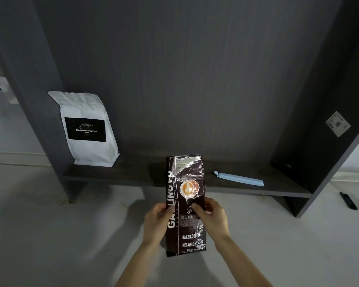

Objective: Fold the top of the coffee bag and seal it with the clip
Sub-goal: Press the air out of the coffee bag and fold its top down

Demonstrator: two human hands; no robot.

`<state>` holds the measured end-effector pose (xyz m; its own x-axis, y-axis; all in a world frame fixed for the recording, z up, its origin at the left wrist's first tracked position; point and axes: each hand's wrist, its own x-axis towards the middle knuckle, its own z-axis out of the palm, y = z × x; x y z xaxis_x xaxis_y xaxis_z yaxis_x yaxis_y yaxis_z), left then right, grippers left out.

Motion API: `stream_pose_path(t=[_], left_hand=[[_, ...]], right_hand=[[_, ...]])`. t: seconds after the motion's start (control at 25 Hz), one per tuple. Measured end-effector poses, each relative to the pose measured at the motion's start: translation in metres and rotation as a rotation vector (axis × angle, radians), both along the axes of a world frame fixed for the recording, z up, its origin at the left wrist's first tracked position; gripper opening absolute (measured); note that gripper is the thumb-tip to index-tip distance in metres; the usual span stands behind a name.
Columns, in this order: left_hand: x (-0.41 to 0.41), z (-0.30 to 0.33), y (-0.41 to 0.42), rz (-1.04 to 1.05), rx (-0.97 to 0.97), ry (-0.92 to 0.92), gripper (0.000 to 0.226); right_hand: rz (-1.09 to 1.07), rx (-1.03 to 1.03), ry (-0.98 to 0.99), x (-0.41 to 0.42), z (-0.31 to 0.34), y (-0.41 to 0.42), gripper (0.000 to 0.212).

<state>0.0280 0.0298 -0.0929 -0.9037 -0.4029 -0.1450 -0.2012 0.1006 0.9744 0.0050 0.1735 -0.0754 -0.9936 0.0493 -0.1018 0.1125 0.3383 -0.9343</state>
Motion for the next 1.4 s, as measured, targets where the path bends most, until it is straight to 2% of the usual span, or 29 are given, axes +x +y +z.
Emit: stream_pose_path(t=[0.08,0.28,0.4,0.52,0.64,0.72,0.96,1.12,1.28,1.4], left_hand=[[0.005,-0.004,0.002,0.013,0.011,-0.009,0.01],[0.01,-0.01,0.009,0.07,-0.007,0.014,0.02],[0.012,-0.01,0.01,0.071,-0.039,0.046,0.022],[0.013,-0.01,0.008,0.063,-0.007,0.059,0.012],[0.013,-0.011,0.004,-0.026,0.028,0.053,0.044],[0.013,-0.012,0.002,-0.064,0.012,0.064,0.053],[0.014,-0.016,0.002,-0.021,-0.025,0.037,0.02],[0.022,-0.002,0.001,-0.107,-0.088,0.087,0.027],[0.027,0.01,0.007,-0.196,0.038,0.132,0.006],[0.02,0.02,0.007,-0.272,0.023,0.226,0.02]], right_hand=[[-0.04,-0.028,-0.003,0.004,-0.004,0.002,0.027],[-0.121,-0.104,0.005,0.009,-0.009,0.013,0.004],[-0.148,-0.153,-0.006,0.011,-0.013,0.017,0.002],[-0.158,-0.189,-0.015,0.012,-0.014,0.021,0.019],[-0.11,-0.235,-0.043,0.01,-0.013,0.023,0.034],[-0.087,-0.22,-0.04,0.01,-0.014,0.024,0.031],[-0.117,-0.132,-0.011,0.013,-0.02,0.028,0.019],[-0.121,-0.126,-0.004,0.015,-0.021,0.03,0.015],[-0.088,-0.136,-0.008,0.019,-0.022,0.033,0.013],[-0.095,-0.177,-0.042,0.02,-0.028,0.037,0.015]])
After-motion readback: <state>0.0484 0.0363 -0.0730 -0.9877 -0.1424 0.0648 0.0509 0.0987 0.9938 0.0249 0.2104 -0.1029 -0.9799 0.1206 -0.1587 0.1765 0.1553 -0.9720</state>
